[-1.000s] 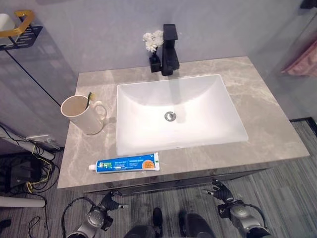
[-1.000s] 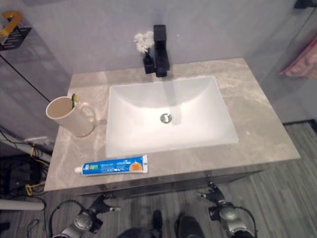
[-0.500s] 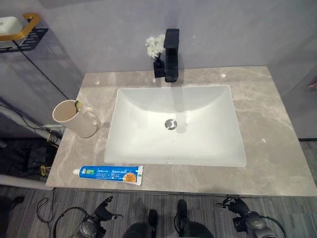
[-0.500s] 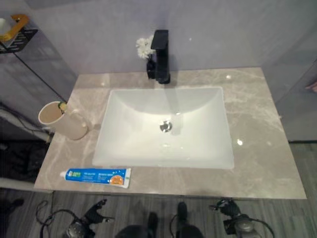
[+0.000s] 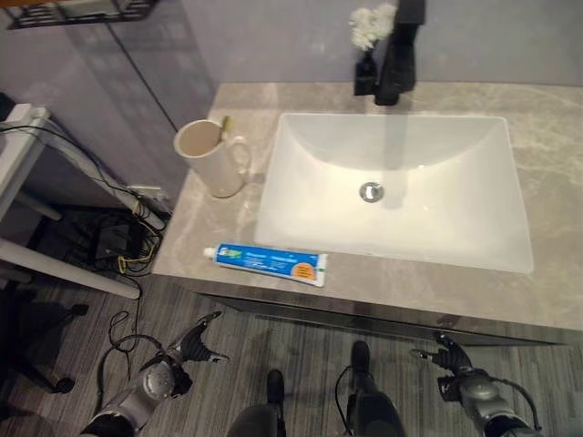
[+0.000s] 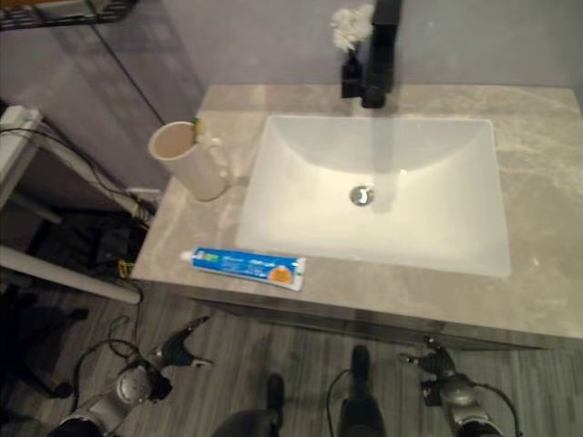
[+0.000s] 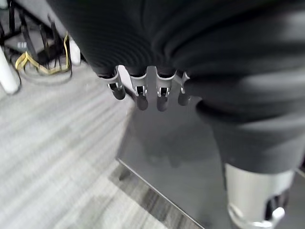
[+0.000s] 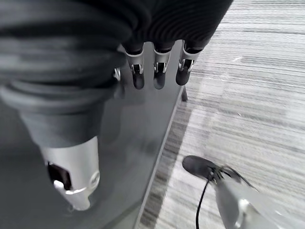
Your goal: Put brush and paste in cup on sink, flatten towel.
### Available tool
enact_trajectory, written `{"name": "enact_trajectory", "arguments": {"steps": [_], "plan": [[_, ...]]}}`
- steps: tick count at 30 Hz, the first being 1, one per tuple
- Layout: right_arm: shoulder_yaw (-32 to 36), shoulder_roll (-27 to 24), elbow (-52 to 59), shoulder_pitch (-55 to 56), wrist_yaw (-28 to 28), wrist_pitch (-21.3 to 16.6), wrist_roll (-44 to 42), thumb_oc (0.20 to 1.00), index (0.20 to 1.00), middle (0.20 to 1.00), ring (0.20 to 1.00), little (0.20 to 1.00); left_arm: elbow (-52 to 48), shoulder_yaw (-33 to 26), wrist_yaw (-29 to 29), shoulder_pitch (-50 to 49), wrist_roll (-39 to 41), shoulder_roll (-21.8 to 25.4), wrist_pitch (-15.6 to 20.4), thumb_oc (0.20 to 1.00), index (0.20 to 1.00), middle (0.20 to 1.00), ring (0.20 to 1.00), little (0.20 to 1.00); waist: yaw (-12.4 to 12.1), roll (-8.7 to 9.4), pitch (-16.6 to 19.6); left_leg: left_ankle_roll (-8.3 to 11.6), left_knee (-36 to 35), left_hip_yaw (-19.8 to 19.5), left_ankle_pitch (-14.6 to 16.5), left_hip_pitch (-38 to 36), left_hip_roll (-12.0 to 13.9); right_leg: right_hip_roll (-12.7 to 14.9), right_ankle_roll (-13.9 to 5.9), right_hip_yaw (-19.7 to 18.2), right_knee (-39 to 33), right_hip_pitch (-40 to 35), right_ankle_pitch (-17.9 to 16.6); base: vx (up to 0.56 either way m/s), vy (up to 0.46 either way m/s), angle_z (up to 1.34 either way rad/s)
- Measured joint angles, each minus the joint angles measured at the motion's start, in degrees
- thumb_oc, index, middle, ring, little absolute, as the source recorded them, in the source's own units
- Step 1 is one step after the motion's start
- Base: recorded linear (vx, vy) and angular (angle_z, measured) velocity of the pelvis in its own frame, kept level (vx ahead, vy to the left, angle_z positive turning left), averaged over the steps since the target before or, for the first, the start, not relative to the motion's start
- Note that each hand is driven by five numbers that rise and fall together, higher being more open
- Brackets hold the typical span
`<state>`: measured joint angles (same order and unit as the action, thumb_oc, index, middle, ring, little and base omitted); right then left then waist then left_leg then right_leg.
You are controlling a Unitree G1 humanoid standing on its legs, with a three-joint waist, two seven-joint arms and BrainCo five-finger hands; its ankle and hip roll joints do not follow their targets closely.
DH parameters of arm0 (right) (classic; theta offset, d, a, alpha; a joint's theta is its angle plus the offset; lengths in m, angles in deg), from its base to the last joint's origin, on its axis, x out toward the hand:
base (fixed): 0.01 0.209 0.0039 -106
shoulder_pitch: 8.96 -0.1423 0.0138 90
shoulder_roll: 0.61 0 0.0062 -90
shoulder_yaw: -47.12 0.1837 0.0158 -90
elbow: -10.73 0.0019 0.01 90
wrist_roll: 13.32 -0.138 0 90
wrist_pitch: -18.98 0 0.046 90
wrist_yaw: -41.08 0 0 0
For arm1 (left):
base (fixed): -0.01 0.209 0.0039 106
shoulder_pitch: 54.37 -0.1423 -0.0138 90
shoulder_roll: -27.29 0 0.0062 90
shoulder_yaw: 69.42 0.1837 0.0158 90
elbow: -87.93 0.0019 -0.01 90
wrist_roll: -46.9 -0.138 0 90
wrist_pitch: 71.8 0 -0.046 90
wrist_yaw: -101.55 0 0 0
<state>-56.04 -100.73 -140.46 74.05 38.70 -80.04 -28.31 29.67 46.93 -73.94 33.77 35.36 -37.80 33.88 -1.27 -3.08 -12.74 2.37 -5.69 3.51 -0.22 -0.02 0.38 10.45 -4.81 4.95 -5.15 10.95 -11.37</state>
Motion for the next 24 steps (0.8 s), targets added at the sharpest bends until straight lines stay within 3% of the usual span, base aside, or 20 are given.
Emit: {"name": "enact_trajectory", "arguments": {"steps": [2, 4, 5, 8, 9, 10, 12, 14, 17, 20, 24], "plan": [[-0.07, 1.95, -0.1, 0.2, 0.02, -0.16, 0.01, 1.0, 1.0, 1.0, 1.0, 1.0, -5.6, -0.81, -0.04, -2.88, -1.04, 6.15, 0.69, 1.0, 1.0, 1.0, 1.0, 1.0, -0.94, 1.16, 0.58, -0.55, 0.21, 0.36, -0.15, 0.22, -0.91, 1.08, -0.21, -0.03, -0.36, 0.35, 0.12, -0.01, 0.062, -0.17], [-0.39, 3.28, -0.5, 0.69, 0.04, -0.21, 0.03, 1.0, 1.0, 1.0, 1.0, 1.0, -7.65, -2.68, 0.28, -4.09, -1.1, 8.96, 1.52, 1.0, 1.0, 1.0, 1.0, 1.0, -1.92, 1.87, 1.21, -0.6, 0.27, 0.08, -0.24, 0.14, -1.22, 1.5, -0.83, 0.15, -0.35, 0.01, -0.33, 0.0, 0.039, 0.12], [-1.13, 5.08, -2.83, 0.6, 0.0, -0.28, 0.06, 1.0, 1.0, 1.0, 1.0, 1.0, -11.79, -5.11, 0.82, -5.66, -1.38, 13.67, 2.38, 1.0, 1.0, 1.0, 1.0, 1.0, -3.35, 3.24, 2.06, -0.62, 0.28, -0.18, -0.19, 0.19, -1.1, 1.33, -1.95, 0.29, -0.21, 0.01, -0.77, 0.01, 0.032, 0.15], [-2.14, 5.02, -5.21, 0.77, 0.0, -0.45, 0.24, 1.0, 1.0, 1.0, 1.0, 1.0, -17.26, -8.18, 1.38, -9.03, -1.71, 17.73, 3.12, 1.0, 1.0, 1.0, 1.0, 1.0, -5.07, 3.39, 2.31, -0.48, 0.28, -0.68, -0.27, 0.35, -0.74, 1.4, -2.03, 0.57, 0.03, -0.08, -1.08, 0.01, 0.013, 0.08], [-2.17, 4.96, -6.56, 0.64, -0.02, -0.72, 0.43, 1.0, 1.0, 1.0, 1.0, 1.0, -22.22, -9.24, 1.38, -11.39, -2.14, 21.73, 4.27, 1.0, 1.0, 1.0, 1.0, 1.0, -5.35, 3.4, 2.36, -0.44, 0.28, -1.18, -0.3, 0.36, -0.61, 1.35, -2.03, 1.05, 0.05, -0.35, -1.08, 0.03, 0.009, 0.23], [-2.23, 4.04, -7.44, 1.02, -0.13, -0.67, 1.41, 1.0, 1.0, 1.0, 1.0, 1.0, -24.87, -11.5, 1.57, -12.86, -2.11, 24.52, 7.1, 1.0, 1.0, 1.0, 1.0, 1.0, -6.11, 2.23, 3.07, -0.4, 0.28, -1.73, -0.3, 0.15, -0.52, 1.11, -2.03, 1.89, 0.04, -1.03, -1.06, 0.05, 0.013, 0.24], [-2.29, 3.51, -7.99, 1.25, -0.12, -0.6, 2.6, 1.0, 1.0, 1.0, 1.0, 1.0, -24.86, -13.3, 1.58, -13.9, -2.07, 24.29, 7.32, 1.0, 1.0, 1.0, 1.0, 1.0, -6.47, 1.47, 3.83, -0.23, 0.25, -1.72, -0.18, 0.1, -0.62, 1.32, -2.15, 2.04, -0.3, -1.1, -0.78, 0.05, 0.01, 0.07], [-2.45, 3.42, -7.9, 1.8, -0.07, -0.74, 4.86, 1.0, 1.0, 1.0, 1.0, 1.0, -32.31, -18.76, 1.35, -18.66, -1.94, 27.33, 7.91, 1.0, 1.0, 1.0, 1.0, 1.0, -7.29, 1.12, 4.05, 0.04, 0.24, -2.55, -0.33, 0.08, -0.49, 1.44, -2.16, 2.62, -0.43, -1.41, -0.59, 0.04, -0.006, 0.13], [-2.91, 3.64, -7.8, 3.38, -0.01, -0.7, 5.34, 1.0, 1.0, 1.0, 1.0, 1.0, -38.06, -21.88, 1.51, -18.81, 0.0, 27.94, 8.95, 1.0, 1.0, 1.0, 1.0, 1.0, -7.79, 0.27, 5.3, 0.69, 0.04, -4.15, -0.41, 0.22, -0.32, 1.35, -2.24, 3.78, -0.43, -2.2, 0.28, 0.0, -0.006, 0.26], [-4.7, 3.82, -7.41, 2.23, -0.12, -0.55, 6.48, 1.0, 1.0, 1.0, 1.0, 1.0, -40.08, -21.3, 1.46, -17.46, 1.82, 26.86, 9.1, 1.0, 1.0, 1.0, 1.0, 1.0, -7.5, -0.36, 6.24, 1.02, 0.04, -4.35, -0.65, 1.36, -0.43, 1.36, -2.29, 3.84, -0.44, -1.27, 0.41, -0.04, -0.003, 0.05], [-6.81, 4.88, -4.15, 2.05, 0.06, -0.53, 7.06, 1.0, 1.0, 1.0, 1.0, 1.0, -47.35, -21.01, 1.6, -12.1, 6.47, 26.29, 10.38, 1.0, 1.0, 1.0, 1.0, 1.0, -6.73, 0.83, 6.82, 1.68, 0.26, -2.88, -1.92, 5.28, -0.52, 1.12, -2.25, 2.55, -0.43, 3.59, -0.92, -0.04, 0.004, -0.16]]}}
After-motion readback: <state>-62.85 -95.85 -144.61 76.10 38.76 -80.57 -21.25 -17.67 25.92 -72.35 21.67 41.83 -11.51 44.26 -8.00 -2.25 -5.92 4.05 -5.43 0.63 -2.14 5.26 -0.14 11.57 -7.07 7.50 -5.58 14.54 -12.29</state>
